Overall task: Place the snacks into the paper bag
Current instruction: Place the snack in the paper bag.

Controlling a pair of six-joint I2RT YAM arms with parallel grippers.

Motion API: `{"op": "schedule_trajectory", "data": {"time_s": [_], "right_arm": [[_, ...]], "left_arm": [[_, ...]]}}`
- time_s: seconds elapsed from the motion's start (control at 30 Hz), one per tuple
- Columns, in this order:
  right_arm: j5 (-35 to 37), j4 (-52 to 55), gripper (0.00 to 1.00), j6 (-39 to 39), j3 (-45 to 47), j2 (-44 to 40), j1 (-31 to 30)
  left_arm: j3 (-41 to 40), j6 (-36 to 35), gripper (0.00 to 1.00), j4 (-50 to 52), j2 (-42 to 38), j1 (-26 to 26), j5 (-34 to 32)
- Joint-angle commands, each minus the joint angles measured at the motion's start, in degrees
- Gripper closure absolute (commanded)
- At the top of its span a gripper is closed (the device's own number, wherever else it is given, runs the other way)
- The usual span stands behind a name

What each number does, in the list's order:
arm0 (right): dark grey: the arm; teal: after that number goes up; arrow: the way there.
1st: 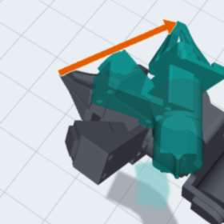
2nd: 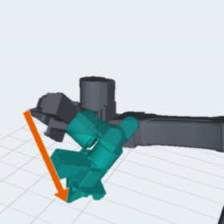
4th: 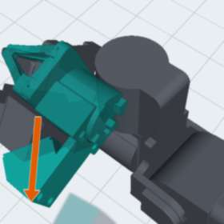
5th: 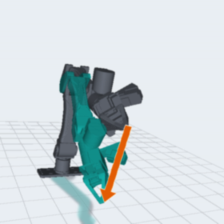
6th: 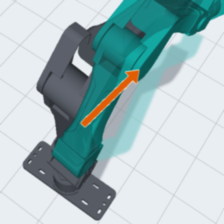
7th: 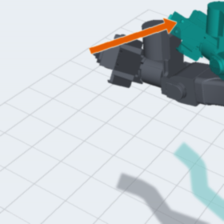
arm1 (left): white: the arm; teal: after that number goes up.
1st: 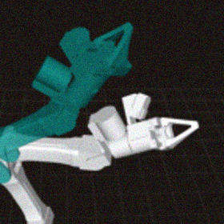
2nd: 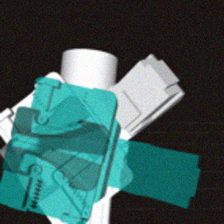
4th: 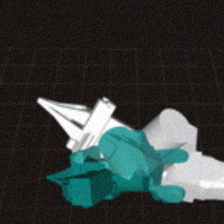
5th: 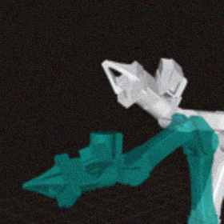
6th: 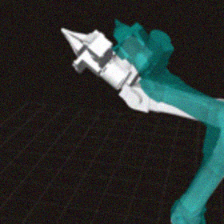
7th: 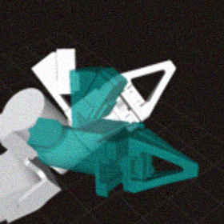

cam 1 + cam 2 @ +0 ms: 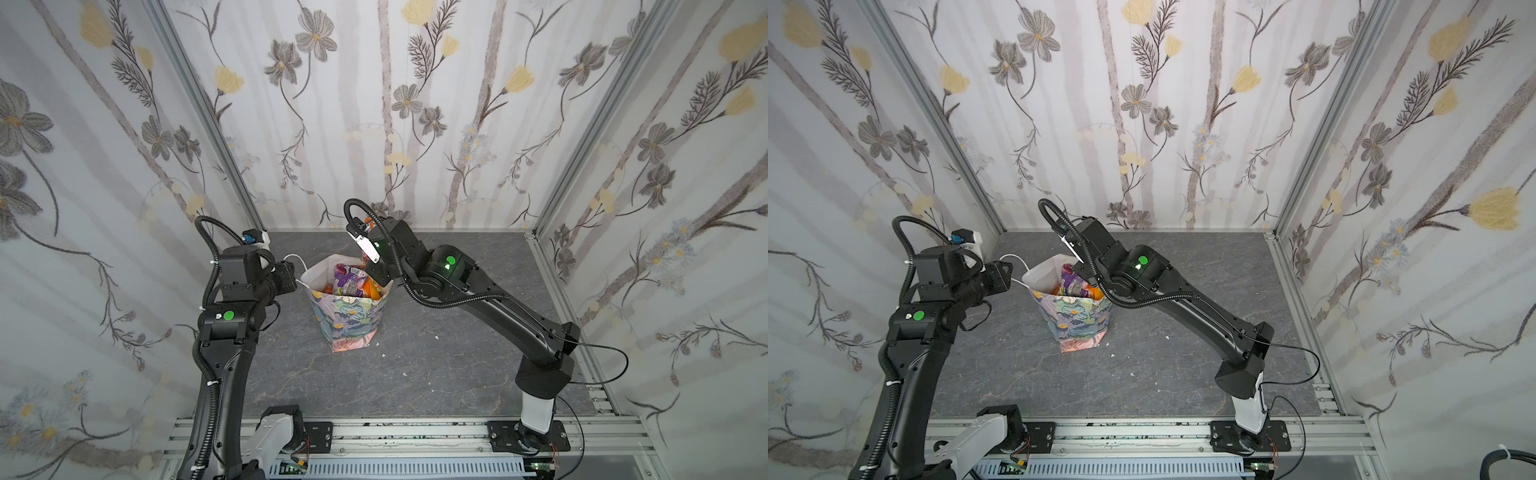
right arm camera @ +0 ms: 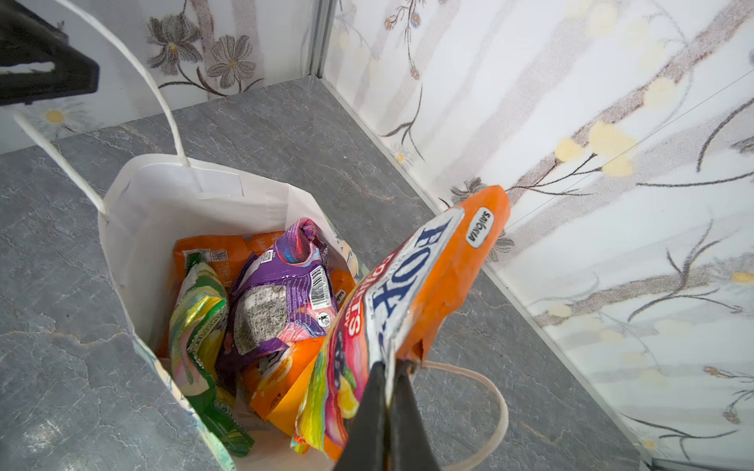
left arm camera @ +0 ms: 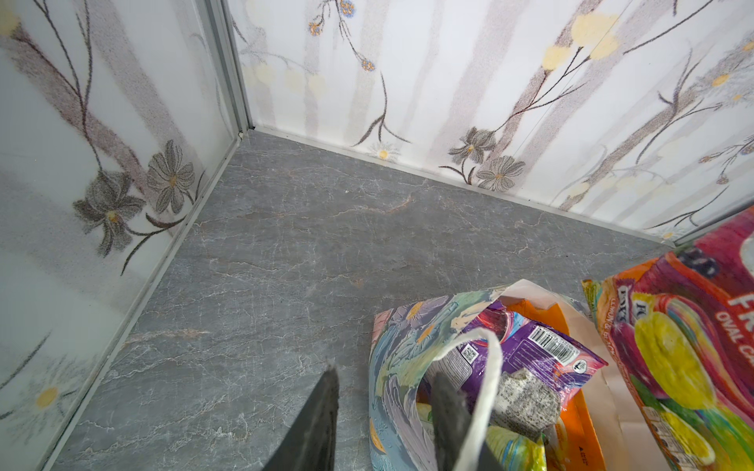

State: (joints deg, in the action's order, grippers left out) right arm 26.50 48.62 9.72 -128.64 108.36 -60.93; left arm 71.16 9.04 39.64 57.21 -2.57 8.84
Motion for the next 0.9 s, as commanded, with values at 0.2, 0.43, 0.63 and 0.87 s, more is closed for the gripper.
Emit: {"op": "schedule_trajectory", "data": {"time_s": [0.2,0.43,0.63,0.87], "right_arm": [[8.14,-5.89,1.0,2.12,0.93,-4.28,-1.39],[7.26,-6.59,1.0,3.02,0.93,-3.73,-2.0],[8.97,-6.14,1.0,3.2,1.37,-2.06,-1.93],[13.8,-9.14,1.0,4.59,1.29,-0.02,-1.65]], "left_arm": [[0.74,0.1,0.67,-1.1,0.53,-0.07,0.91],[0.79,0.15,0.67,-0.96,0.09,-0.07,0.74],[0.4,0.11,0.67,-1.21,0.09,-0.06,0.83],[0.39,0.14,0.68,-1.14,-0.04,-0.07,1.18]]}}
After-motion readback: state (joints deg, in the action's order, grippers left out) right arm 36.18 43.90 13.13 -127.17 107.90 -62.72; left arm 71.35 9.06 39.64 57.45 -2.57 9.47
